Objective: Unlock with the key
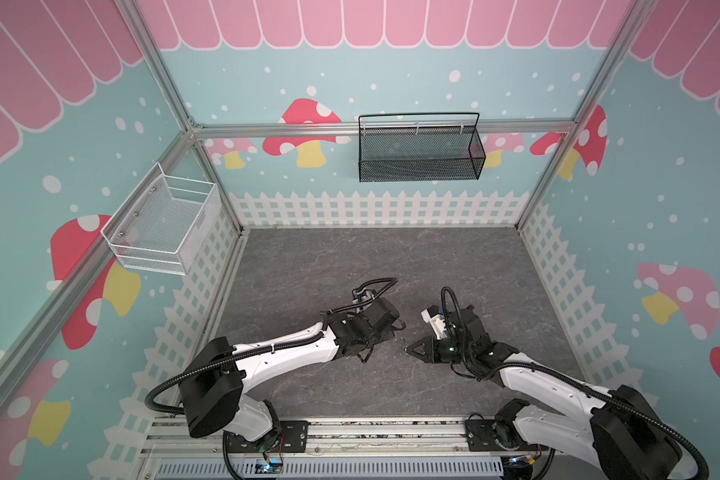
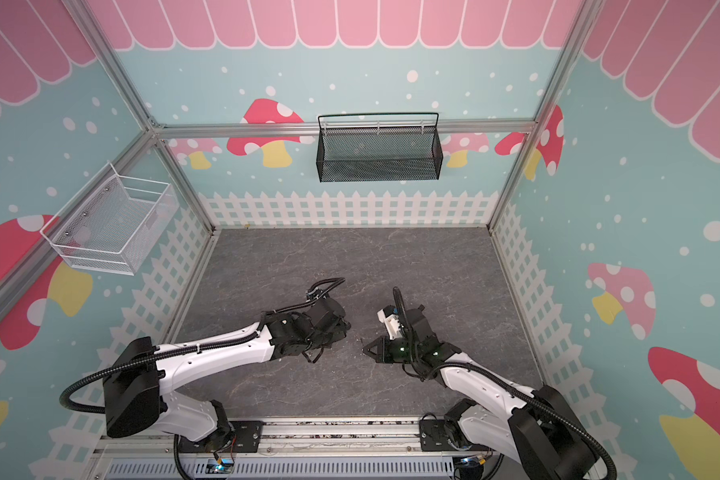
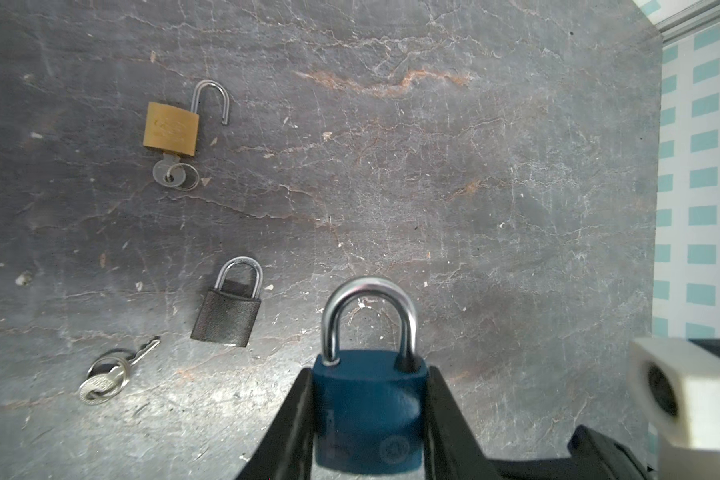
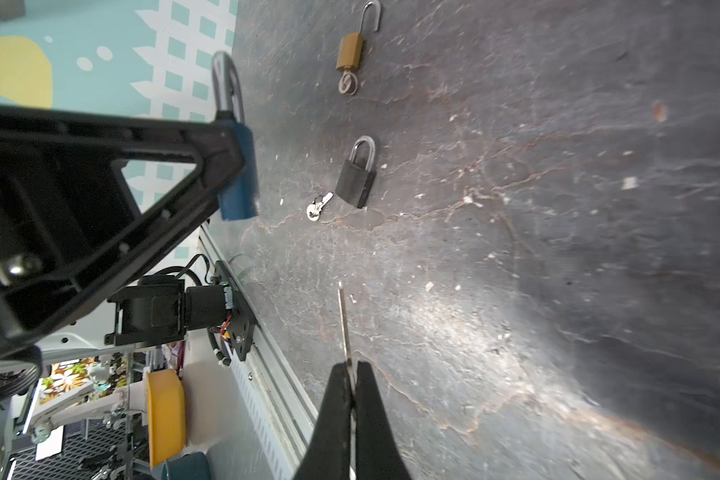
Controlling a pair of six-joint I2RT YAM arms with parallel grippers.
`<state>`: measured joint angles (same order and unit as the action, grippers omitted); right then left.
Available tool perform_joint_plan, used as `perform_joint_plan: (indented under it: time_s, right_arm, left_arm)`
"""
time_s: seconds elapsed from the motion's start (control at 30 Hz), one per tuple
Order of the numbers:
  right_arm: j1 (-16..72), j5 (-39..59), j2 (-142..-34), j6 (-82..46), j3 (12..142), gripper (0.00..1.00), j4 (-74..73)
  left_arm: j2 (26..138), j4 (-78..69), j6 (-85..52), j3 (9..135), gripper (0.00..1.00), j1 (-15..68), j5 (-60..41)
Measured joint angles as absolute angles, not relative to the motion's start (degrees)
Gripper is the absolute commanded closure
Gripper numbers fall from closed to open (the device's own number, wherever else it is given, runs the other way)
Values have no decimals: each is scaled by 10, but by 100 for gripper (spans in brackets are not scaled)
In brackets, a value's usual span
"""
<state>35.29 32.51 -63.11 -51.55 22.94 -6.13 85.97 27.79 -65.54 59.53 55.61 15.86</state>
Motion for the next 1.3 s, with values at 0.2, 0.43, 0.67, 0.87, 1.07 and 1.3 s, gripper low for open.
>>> perform_joint_plan:
  time_s: [0.2,0.43,0.67,0.87,1.07,1.3]
  right_arm:
    - [387,315,-645,-568,219,100,-150]
    - [399,318,-701,-609,215,100,-214]
    - [416,310,-708,-627,215,100,-252]
    - [418,297,-724,-645,219,100,-270]
    - [421,282,-724,-661,221,100,-282]
    - [421,273,-727,-676,224,100,-289]
  left_arm:
    - [867,283,-646,614,100,556,170]
    - [876,290,-637,620,100,556,170]
    - [884,293,-636,624,100,556,170]
    - [885,296,-636,627,100,556,170]
    - [887,298,-637,631,100,556,170]
    - [887,299,-637,631,100,556,170]
